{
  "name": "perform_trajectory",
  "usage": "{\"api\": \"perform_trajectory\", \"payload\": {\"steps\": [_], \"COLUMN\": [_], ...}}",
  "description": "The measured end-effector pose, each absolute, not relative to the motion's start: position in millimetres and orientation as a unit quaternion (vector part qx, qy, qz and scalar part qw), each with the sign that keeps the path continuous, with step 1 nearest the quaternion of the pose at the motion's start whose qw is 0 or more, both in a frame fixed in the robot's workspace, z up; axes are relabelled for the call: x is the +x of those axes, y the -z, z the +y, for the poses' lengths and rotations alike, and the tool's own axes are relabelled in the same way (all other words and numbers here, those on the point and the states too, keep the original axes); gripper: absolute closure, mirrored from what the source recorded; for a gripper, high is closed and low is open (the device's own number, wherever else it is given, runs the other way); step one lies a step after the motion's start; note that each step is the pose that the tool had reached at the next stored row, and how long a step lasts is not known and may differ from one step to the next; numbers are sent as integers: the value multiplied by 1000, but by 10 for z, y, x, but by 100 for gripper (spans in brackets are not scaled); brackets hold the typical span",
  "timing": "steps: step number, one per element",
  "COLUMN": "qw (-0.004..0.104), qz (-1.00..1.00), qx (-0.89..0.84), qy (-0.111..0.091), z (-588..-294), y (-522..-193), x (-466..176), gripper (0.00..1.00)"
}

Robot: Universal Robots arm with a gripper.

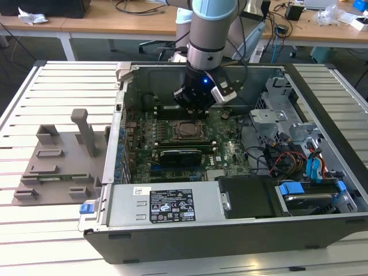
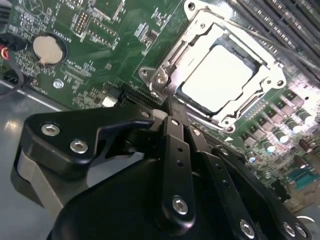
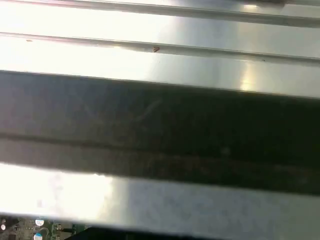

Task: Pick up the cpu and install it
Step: 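Install the first cpu locking lever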

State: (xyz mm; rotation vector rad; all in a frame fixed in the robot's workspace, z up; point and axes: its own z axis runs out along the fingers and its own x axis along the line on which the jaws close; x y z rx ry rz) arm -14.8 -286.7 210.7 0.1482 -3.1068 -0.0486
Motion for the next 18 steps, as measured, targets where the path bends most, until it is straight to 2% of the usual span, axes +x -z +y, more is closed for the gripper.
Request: {"api": "perform_trajectory", "payload": {"steps": [6, 18], "qw": [15, 15], "qz": [-999, -999], "qx": [48, 48], "qy": [15, 15], "z": [-2963, -2967], "y": [-2107, -2208], "x": [-148, -148], "gripper": [89, 89]}}
